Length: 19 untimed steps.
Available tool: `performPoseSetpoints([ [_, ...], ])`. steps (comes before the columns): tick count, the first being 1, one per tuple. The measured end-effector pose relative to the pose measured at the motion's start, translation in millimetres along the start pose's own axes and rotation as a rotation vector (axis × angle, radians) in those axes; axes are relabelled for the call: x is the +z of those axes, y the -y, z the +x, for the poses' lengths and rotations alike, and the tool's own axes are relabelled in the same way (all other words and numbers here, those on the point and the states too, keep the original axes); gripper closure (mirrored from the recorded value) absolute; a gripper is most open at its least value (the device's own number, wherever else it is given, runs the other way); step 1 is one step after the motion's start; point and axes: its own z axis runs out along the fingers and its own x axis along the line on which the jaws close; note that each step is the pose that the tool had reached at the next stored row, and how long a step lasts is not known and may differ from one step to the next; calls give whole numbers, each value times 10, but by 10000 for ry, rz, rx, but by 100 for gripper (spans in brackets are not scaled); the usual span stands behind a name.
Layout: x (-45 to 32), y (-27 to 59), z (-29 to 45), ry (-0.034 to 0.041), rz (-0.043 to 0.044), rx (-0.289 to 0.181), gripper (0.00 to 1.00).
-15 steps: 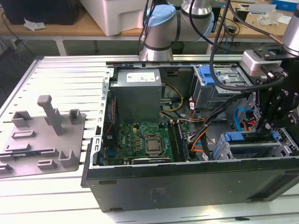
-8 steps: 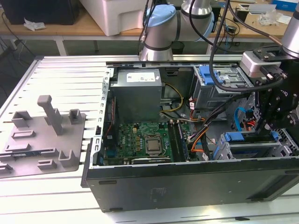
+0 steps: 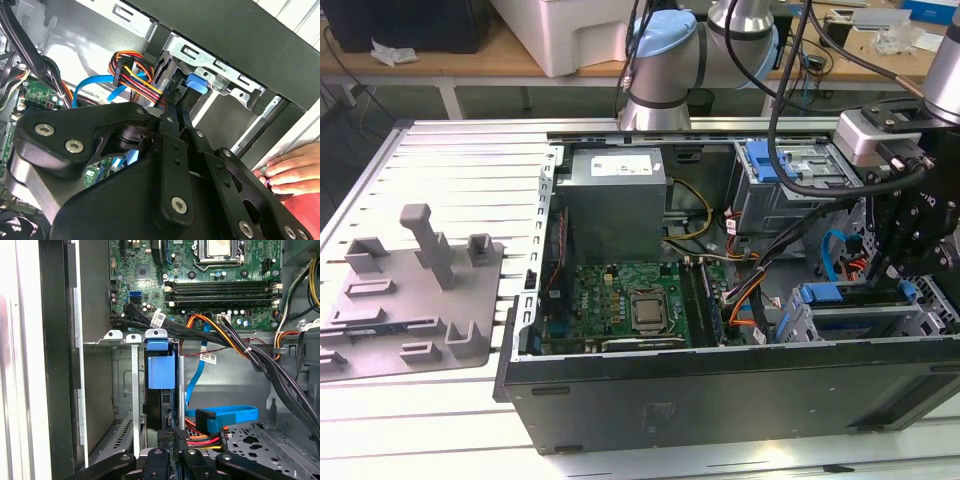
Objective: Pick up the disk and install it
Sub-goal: 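Insert the first disk wire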
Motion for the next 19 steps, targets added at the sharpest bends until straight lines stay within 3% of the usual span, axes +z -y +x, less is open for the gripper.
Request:
performPoseSetpoints([
  [4, 2, 0, 0, 4, -1, 1, 82],
  [5, -2, 0, 0, 2, 0, 0, 71],
  [6, -8, 0, 0, 0, 0, 1, 71],
  [7, -17, 1, 0, 2, 0, 1, 64],
  [9, -31, 1, -4, 0, 0, 0, 64],
  [13, -161, 7, -60, -9, 0, 0, 64],
  [16, -275, 12, -143, -16, 0, 0, 64],
  [19, -369, 16, -187, -58, 1, -2, 64],
])
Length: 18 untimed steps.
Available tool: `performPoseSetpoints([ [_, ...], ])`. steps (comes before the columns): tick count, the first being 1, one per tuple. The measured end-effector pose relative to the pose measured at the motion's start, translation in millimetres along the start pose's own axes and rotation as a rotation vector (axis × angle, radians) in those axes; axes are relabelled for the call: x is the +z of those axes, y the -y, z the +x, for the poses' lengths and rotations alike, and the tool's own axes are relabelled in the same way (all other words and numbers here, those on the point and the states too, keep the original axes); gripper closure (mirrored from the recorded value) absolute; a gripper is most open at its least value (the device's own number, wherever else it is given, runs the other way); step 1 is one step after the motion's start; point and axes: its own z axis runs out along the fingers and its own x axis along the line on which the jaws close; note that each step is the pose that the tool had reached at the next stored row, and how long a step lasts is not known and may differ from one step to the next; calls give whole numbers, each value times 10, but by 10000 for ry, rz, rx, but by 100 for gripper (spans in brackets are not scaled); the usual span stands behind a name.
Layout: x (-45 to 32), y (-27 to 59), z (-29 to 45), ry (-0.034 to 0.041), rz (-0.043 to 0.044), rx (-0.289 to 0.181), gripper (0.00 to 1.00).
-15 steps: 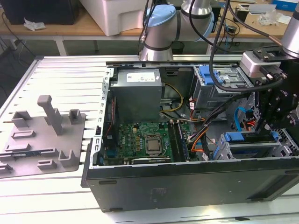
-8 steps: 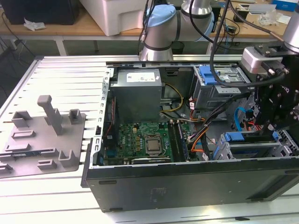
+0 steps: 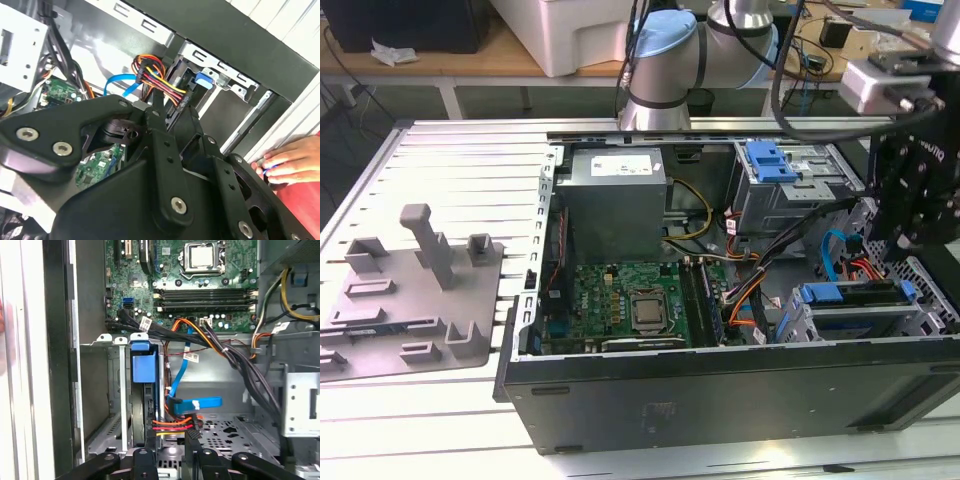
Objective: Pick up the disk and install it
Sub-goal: 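Insert the first disk wire, then insert the second disk wire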
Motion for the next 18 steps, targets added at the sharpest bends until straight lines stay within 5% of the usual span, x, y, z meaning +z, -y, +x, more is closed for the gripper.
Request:
performPoseSetpoints([
  [1, -2, 0, -10, -87, 2, -5, 64],
  [18, -3, 0, -10, -93, 2, -5, 64],
])
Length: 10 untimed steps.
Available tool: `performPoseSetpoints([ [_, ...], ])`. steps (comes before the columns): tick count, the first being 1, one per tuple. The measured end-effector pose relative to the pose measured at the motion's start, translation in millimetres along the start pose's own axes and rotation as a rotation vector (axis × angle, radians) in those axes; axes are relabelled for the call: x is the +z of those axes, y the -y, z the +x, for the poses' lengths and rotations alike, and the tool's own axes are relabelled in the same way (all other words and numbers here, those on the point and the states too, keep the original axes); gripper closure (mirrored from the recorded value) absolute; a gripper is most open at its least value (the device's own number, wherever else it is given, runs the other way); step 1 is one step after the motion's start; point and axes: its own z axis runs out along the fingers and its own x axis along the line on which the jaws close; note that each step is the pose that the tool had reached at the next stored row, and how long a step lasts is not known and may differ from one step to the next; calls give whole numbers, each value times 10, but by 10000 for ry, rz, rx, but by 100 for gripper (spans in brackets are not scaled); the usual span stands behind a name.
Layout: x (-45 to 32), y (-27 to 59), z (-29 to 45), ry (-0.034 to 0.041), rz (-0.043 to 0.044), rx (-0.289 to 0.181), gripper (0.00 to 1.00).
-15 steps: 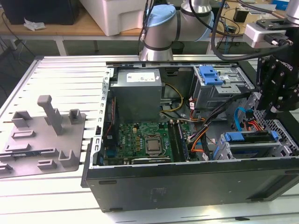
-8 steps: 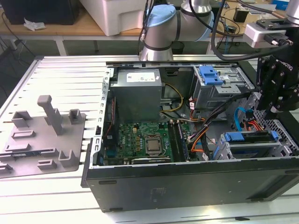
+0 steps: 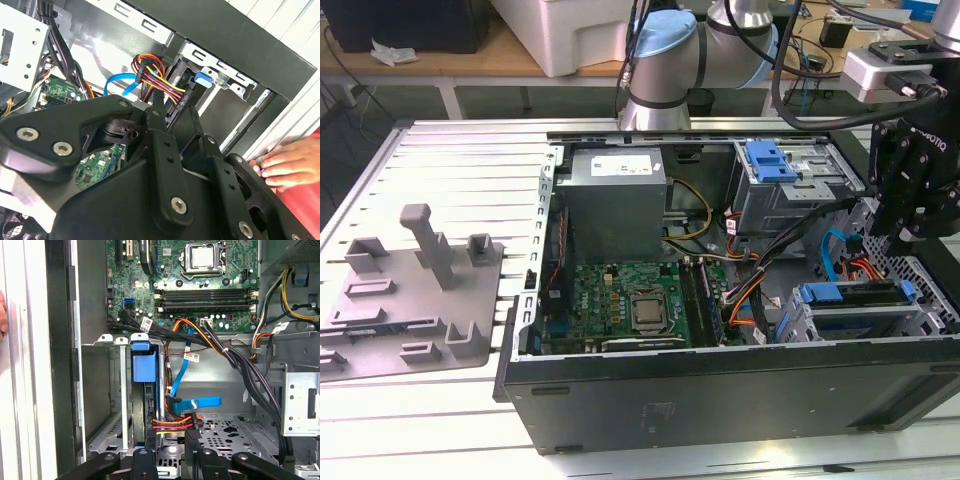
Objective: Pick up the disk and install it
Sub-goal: 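Insert the second disk wire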
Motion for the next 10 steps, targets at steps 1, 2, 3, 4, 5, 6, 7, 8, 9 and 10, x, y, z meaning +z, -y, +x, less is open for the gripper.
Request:
performPoseSetpoints([
  [1, 0, 0, 0, -1, 0, 1, 64],
  [2, 0, 0, 0, -1, 0, 0, 64],
  [3, 0, 0, 0, -1, 0, 0, 64],
  [4, 0, 0, 0, -1, 0, 1, 64],
  [5, -4, 0, -4, -47, 0, -2, 64],
  [6, -25, -2, -30, -209, 3, -12, 64],
  [7, -31, -5, -45, -235, 3, -14, 64],
  [8, -35, -9, -62, -256, 3, -13, 64],
  [9, -39, -16, -83, -297, 4, -15, 64],
  [10, -43, -25, -94, -349, 4, -18, 64],
])
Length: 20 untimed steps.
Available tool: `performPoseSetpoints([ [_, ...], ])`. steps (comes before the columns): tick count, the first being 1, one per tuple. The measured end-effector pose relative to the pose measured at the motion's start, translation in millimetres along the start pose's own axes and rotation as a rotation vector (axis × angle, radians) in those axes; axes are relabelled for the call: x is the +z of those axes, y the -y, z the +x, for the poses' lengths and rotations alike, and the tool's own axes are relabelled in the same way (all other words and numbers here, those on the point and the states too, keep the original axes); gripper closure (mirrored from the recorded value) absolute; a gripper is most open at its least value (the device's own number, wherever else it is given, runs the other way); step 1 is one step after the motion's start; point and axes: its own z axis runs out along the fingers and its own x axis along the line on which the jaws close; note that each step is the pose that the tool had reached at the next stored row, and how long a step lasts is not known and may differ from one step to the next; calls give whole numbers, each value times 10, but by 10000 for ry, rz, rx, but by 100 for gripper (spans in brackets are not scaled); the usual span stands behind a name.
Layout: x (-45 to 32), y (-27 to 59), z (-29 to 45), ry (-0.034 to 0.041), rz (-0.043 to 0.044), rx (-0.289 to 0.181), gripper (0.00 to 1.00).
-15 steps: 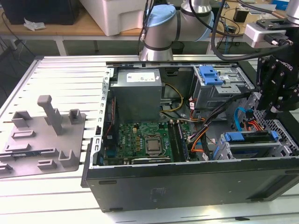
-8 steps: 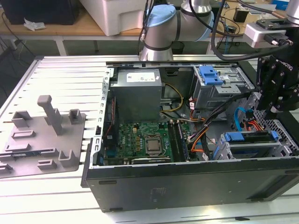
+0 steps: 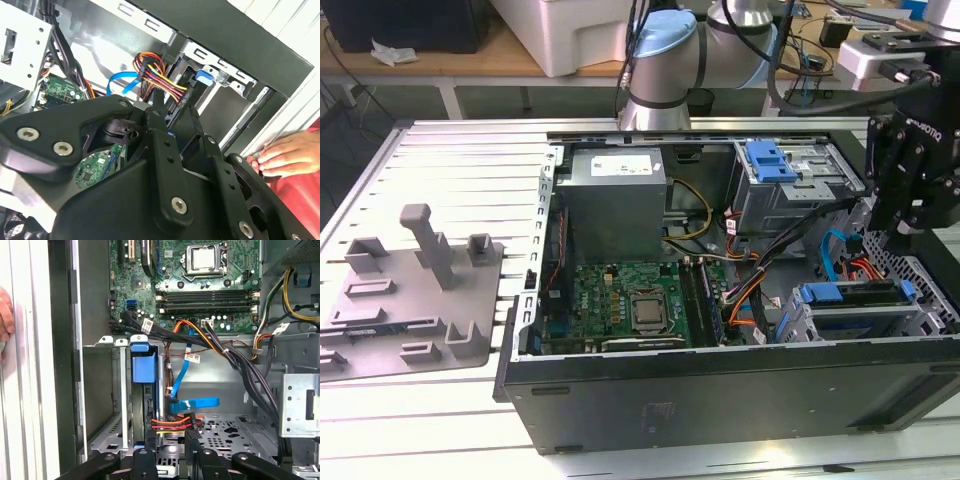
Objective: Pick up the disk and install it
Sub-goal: 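Insert the second disk wire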
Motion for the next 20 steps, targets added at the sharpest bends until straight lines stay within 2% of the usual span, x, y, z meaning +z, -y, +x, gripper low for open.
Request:
performPoseSetpoints([
  [2, -20, -79, -30, -240, 4, -12, 64],
  [4, -26, -121, -52, -389, 7, -21, 64],
  [5, -33, -141, -85, -573, 10, -30, 64],
  [6, -35, -151, -108, -697, 12, -38, 64],
  [8, -39, -167, -132, -826, 16, -55, 64],
  [11, -46, -218, -169, -962, 26, -108, 64],
  [12, -47, -230, -177, -978, 33, -147, 64],
  [15, -48, -248, -192, -1011, 72, -366, 64],
  [18, -45, -255, -196, -1010, 130, -688, 64],
  [20, -41, -286, -197, -1010, 139, -738, 64],
])
